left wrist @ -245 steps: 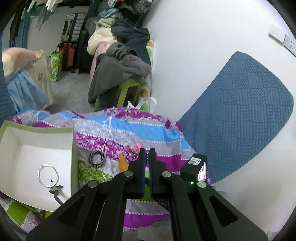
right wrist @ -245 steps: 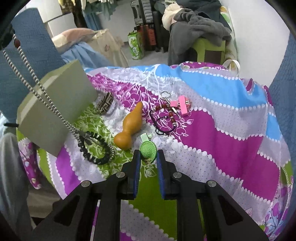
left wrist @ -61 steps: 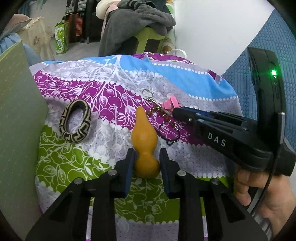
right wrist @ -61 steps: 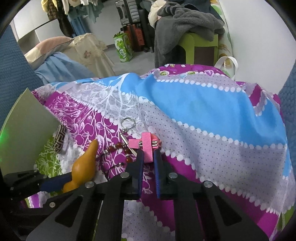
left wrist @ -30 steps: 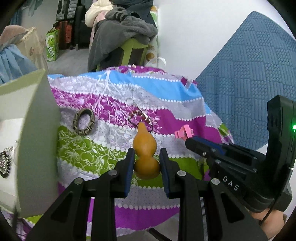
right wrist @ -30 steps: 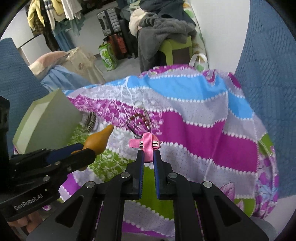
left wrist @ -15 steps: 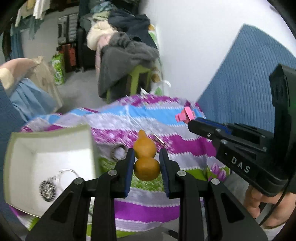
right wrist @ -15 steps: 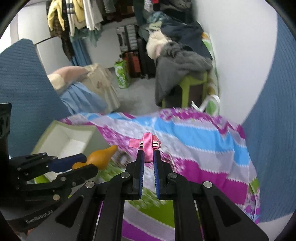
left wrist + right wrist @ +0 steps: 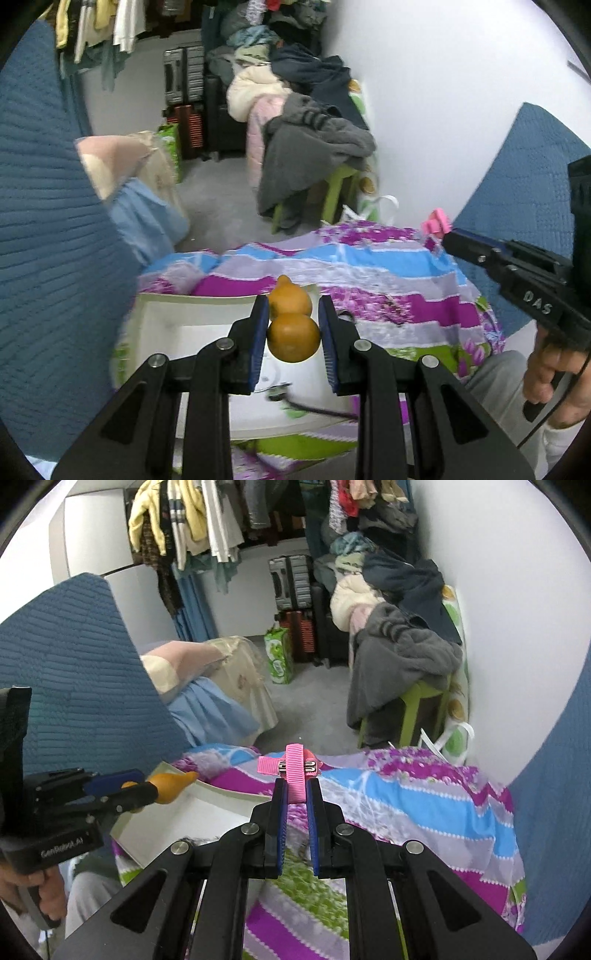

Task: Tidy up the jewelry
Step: 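Carry the gourd and pink keychain into the box and open both grippers, then withdraw both grippers from the box back over the bedsheet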

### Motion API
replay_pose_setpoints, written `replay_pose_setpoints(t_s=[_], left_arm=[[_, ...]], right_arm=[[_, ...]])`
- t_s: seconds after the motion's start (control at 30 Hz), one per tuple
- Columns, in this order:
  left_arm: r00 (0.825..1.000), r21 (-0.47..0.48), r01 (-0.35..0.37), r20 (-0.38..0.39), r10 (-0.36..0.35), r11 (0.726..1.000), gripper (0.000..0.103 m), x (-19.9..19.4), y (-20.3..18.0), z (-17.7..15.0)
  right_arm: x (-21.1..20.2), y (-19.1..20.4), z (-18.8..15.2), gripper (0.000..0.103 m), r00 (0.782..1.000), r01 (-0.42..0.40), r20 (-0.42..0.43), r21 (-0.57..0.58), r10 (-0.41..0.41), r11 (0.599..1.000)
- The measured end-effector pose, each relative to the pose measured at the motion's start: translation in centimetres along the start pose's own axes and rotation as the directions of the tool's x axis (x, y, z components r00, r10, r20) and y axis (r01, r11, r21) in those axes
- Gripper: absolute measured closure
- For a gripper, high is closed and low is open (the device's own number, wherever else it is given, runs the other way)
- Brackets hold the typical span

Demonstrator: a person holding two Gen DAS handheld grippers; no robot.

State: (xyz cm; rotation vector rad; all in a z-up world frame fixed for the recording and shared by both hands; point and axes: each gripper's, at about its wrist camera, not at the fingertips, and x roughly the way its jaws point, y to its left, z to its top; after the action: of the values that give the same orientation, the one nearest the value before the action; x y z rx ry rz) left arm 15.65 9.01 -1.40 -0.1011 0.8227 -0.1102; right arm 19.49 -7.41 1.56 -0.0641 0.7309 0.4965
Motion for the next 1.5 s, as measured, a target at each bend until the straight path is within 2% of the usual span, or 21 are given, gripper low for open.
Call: replay_pose_setpoints(t_s=[0.2,0.4,0.63,0.9,1.03,1.1,1.17,1.23,1.5], left_arm=[[0.999,-0.043,-0.016,-0.039,0.015,0.999,0.075,0.1,3.2,-2.0],[0.996,-0.116,0.009,-0.087,-0.019,0.993,0.075,1.7,5.3,-4.7],[0.986,-0.143,0.024,-0.158,-0.046,0.989,0.075,4.6,5.7,-8.0],[0.980,-0.163,0.024,-0.189,-0.055,0.986,0.075,6.3,5.5,-9.4],[0.983,-0.176,-0.002,-0.180,-0.030,0.984,0.075,5.8,5.8,-9.0],[0.983,-0.193,-0.005,-0.181,-0.030,0.981,0.072,5.5,6.2,-8.6],[0.985,-0.207,-0.017,-0.171,-0.019,0.978,0.056,5.0,6.4,-8.3],[0.991,-0.211,-0.014,-0.133,-0.015,0.977,0.050,4.1,6.4,-7.8],[0.999,-0.226,-0.014,-0.054,0.002,0.974,0.046,1.1,5.5,-6.0]], right_arm=[[2.0,3.0,-0.9,0.095,0.998,-0.042,-0.041,-0.001,0.042,0.999],[4.7,5.0,-3.6,0.095,0.991,-0.061,-0.119,0.007,0.062,0.998],[7.1,6.3,-7.4,0.095,0.975,-0.056,-0.216,0.013,0.058,0.998],[8.4,6.8,-9.2,0.094,0.963,-0.072,-0.260,0.009,0.072,0.997],[8.3,6.6,-8.9,0.092,0.964,-0.091,-0.249,0.027,0.095,0.996],[7.9,6.3,-8.4,0.073,0.967,-0.104,-0.229,0.057,0.114,0.993],[7.4,6.2,-7.7,0.071,0.969,-0.126,-0.203,0.069,0.137,0.990],[6.9,6.1,-7.0,0.071,0.973,-0.123,-0.187,0.059,0.132,0.991],[3.2,4.7,-4.3,0.071,0.990,-0.126,-0.068,0.008,0.126,0.992]])
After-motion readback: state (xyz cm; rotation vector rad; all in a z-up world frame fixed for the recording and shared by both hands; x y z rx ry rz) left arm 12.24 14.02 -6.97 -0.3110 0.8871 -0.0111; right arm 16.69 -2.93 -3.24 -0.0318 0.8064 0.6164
